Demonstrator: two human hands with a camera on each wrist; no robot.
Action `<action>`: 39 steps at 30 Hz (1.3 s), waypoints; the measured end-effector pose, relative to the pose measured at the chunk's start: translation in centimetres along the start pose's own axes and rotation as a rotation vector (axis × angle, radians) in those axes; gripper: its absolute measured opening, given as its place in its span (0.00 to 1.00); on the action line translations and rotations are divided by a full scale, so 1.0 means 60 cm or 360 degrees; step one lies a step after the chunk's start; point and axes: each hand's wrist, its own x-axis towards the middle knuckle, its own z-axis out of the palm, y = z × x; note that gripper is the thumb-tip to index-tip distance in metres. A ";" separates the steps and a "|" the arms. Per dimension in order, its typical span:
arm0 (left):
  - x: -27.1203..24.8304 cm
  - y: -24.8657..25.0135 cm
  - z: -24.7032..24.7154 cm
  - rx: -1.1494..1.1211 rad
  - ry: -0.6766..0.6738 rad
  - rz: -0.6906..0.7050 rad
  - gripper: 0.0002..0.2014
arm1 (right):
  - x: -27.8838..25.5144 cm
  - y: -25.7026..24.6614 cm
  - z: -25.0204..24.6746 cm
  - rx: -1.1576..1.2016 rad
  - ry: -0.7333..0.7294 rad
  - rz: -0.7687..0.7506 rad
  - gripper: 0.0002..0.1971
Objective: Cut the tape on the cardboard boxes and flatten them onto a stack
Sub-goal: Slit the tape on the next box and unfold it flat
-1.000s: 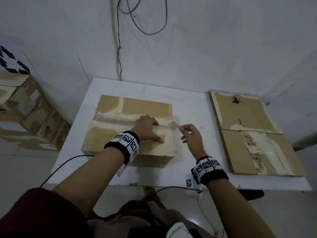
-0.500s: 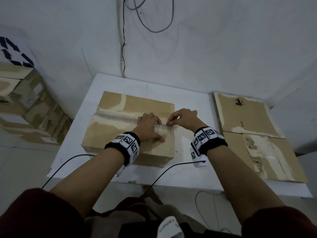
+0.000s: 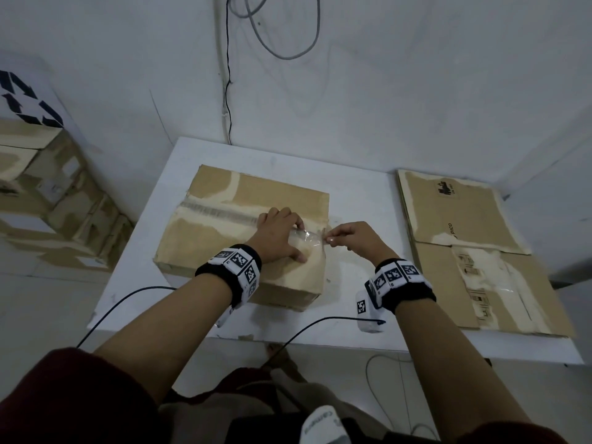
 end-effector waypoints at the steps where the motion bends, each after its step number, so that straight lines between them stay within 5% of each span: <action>1: 0.000 0.000 0.000 0.0004 0.0011 0.0007 0.32 | -0.003 0.001 0.003 0.0027 0.0029 0.0004 0.04; 8: 0.009 0.014 -0.029 0.0011 0.0294 0.0113 0.30 | -0.031 0.001 0.009 -0.0068 -0.0171 0.0233 0.04; 15: -0.010 0.047 -0.055 0.0233 0.0707 0.0331 0.30 | -0.037 0.033 0.018 0.0468 0.0506 0.0113 0.08; 22: -0.103 0.095 -0.070 0.0351 0.0058 -0.0048 0.40 | -0.039 0.027 0.018 0.0561 0.0496 0.0047 0.09; 27: -0.128 0.075 -0.001 0.0438 -0.0253 0.0042 0.53 | -0.025 0.023 0.038 0.0452 0.0552 -0.0056 0.07; 32: -0.110 0.044 0.029 0.0423 -0.0139 0.0132 0.23 | -0.015 0.028 0.049 0.0259 0.0610 -0.0178 0.06; 35: -0.090 0.047 0.029 0.0410 -0.0217 0.0104 0.20 | -0.008 0.021 0.049 0.0201 0.0688 -0.0223 0.05; 39: -0.025 0.078 -0.022 0.0062 -0.0652 -0.0277 0.19 | 0.007 0.009 0.044 0.0159 0.0700 -0.0234 0.07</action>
